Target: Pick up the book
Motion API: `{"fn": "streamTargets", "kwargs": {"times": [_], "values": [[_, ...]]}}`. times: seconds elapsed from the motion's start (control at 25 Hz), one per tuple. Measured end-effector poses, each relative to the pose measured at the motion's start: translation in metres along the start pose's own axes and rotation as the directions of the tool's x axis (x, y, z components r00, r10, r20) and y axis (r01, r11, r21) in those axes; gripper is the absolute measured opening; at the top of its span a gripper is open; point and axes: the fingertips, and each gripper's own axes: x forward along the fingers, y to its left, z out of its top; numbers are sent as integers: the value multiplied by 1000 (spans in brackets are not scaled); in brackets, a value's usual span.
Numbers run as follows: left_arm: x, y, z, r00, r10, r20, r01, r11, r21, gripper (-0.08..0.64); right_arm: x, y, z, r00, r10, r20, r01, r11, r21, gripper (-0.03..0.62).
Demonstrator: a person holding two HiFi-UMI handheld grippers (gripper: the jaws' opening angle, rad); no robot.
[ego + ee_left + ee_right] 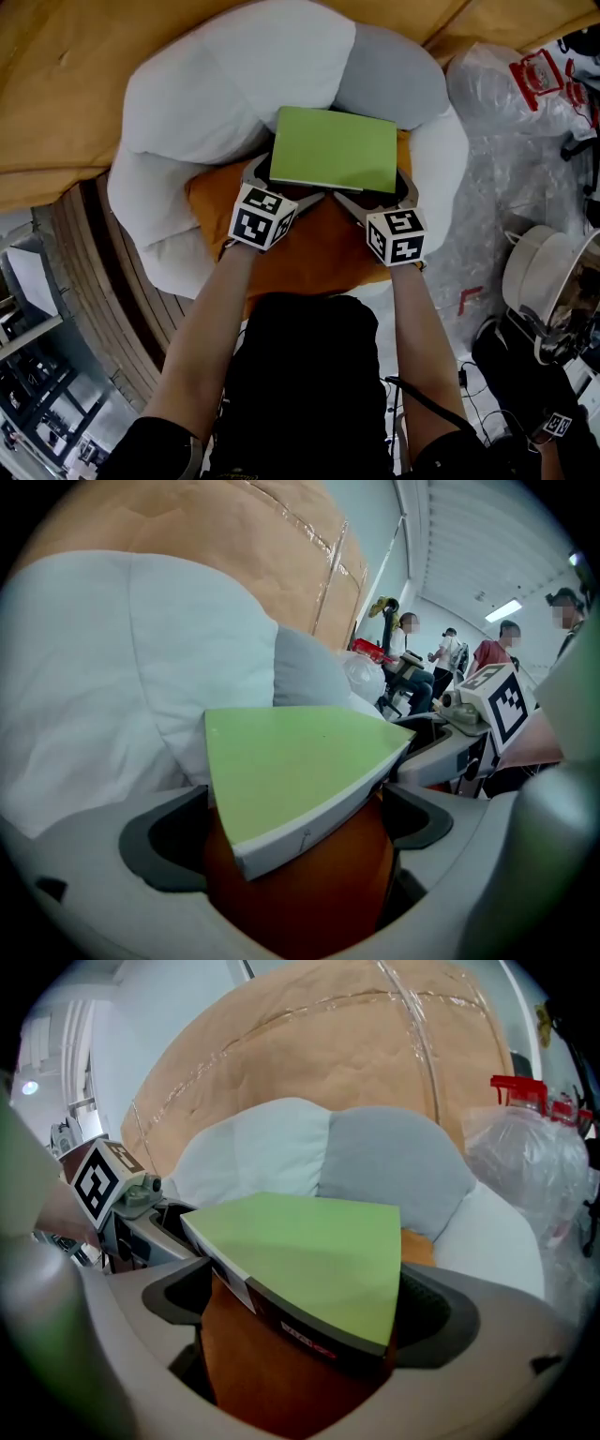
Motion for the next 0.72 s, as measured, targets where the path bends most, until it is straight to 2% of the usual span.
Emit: {"fn": "streamTargets", "kwargs": {"times": [0.2,0.36,0.72], "values": [[3,1,2,1000,16,10,-16,1000,25,558,4,0,1,1000,5,18,-5,1000,-8,558],[-5,-3,6,999,25,23,-26,1000,16,557,-3,3,3,1000,7,23,-7,1000,-10,557],[-45,-21,38,996,54,66,-56,998,23,557,-39,19,39,998,0,57,2,999,-38,557]]}}
